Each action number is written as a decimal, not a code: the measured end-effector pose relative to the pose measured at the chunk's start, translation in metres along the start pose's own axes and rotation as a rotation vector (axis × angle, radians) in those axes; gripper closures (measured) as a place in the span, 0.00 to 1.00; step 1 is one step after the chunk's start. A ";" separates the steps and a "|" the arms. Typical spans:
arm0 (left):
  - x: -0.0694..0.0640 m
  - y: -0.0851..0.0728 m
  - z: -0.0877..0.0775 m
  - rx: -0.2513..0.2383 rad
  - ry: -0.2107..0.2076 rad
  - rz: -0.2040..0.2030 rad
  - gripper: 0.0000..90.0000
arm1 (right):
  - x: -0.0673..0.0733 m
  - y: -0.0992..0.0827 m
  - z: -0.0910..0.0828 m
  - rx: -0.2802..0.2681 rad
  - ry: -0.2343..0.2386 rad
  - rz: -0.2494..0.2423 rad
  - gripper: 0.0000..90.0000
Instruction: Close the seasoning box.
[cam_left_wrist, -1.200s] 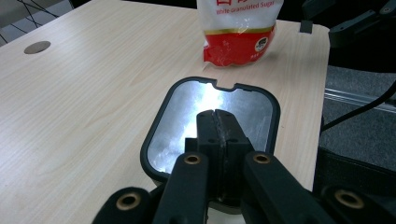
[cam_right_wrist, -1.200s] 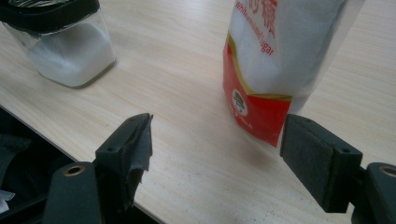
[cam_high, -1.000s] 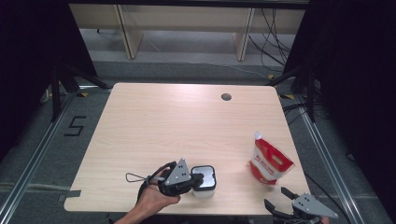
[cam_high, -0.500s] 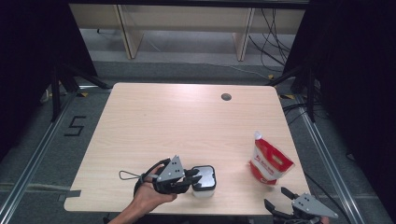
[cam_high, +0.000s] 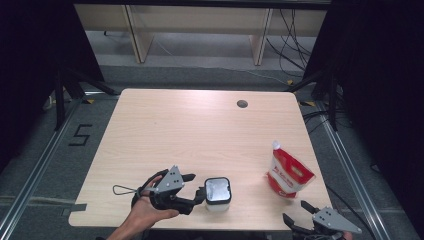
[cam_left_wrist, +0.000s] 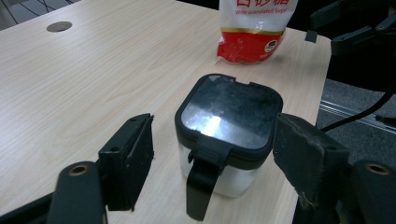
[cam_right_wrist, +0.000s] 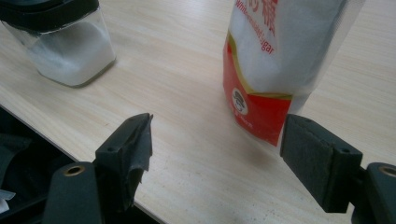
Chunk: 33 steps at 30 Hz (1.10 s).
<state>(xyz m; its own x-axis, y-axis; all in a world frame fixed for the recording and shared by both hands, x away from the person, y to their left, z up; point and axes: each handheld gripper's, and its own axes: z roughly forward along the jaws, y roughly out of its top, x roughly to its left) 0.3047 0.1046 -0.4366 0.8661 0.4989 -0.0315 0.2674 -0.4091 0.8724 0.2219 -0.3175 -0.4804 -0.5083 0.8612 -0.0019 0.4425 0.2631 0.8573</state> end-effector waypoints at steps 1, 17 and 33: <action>0.001 -0.002 -0.001 0.003 -0.002 -0.004 0.31 | 0.000 0.000 0.000 0.001 0.001 0.000 0.29; 0.006 -0.030 -0.018 0.022 0.011 -0.061 0.29 | 0.001 0.000 0.000 0.010 0.013 0.013 0.29; -0.006 -0.056 -0.033 0.061 0.016 -0.043 0.28 | 0.001 0.000 -0.001 0.014 0.008 0.016 0.28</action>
<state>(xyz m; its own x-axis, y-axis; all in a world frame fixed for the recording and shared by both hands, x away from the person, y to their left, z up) 0.2708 0.1496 -0.4694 0.8466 0.5288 -0.0605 0.3302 -0.4327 0.8389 0.2209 -0.3171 -0.4803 -0.5071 0.8617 0.0164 0.4614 0.2554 0.8496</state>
